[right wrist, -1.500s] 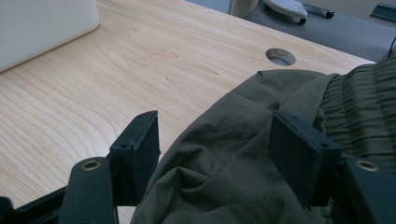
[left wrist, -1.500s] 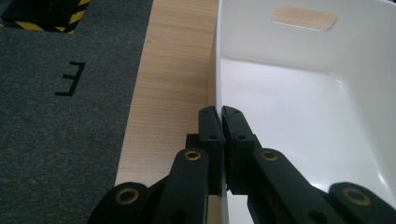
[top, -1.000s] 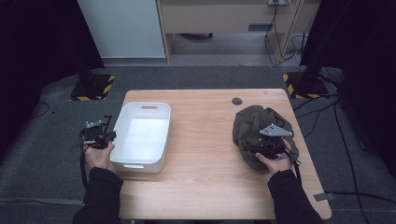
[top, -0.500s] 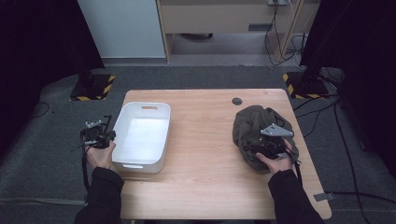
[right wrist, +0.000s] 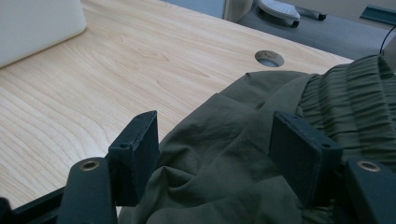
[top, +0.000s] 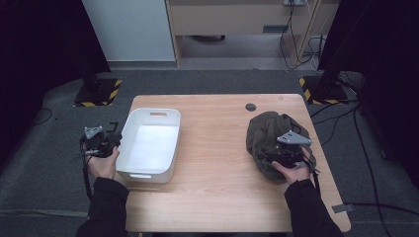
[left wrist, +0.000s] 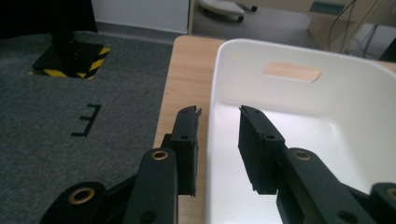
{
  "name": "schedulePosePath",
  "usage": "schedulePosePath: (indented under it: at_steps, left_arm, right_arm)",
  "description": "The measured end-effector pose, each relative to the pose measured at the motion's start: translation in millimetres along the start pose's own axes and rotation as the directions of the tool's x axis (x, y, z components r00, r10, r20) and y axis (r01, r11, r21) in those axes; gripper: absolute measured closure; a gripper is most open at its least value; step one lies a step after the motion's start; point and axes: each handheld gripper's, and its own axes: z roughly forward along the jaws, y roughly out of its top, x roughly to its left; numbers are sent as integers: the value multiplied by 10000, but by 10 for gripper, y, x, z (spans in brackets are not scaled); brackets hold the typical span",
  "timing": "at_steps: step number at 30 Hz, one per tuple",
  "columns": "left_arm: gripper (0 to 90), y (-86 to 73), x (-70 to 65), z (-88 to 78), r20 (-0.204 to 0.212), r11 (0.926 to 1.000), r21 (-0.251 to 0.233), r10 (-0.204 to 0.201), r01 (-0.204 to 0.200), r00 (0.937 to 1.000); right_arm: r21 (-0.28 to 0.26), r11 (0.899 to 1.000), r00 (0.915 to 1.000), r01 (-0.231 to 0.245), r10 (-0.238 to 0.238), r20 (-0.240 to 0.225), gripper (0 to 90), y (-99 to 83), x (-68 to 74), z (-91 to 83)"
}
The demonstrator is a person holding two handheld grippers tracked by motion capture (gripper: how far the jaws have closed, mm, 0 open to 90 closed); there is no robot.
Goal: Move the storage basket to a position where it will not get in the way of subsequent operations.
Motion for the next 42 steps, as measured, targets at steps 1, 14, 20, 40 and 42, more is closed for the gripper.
schedulePosePath:
  at_steps: [1,14,20,40,42]
  left_arm:
    - [668,17,-28,-24,145,10000,-72,8,-7,9999]
    - [650,131,-529,-200,1698,9956,-598,818,-726,9821]
    - [631,126,-753,-241,2339,9931,-736,1060,-911,9665]
    - [522,-96,-1547,-215,4105,9710,-869,2386,-2227,8801]
    - [514,-116,-1611,-213,4201,9679,-895,2505,-2349,8722]
  right_arm:
    - [-40,10000,10000,3,-2,6,330,3,-10,-10]
    - [-445,9984,9987,-349,365,349,297,37,-141,-153]
    - [-669,9964,9964,-515,558,643,288,50,-248,-245]
    - [-507,9956,9769,-786,871,1950,171,-1,-517,-294]
    - [-484,9951,9735,-857,940,2083,165,-21,-554,-290]
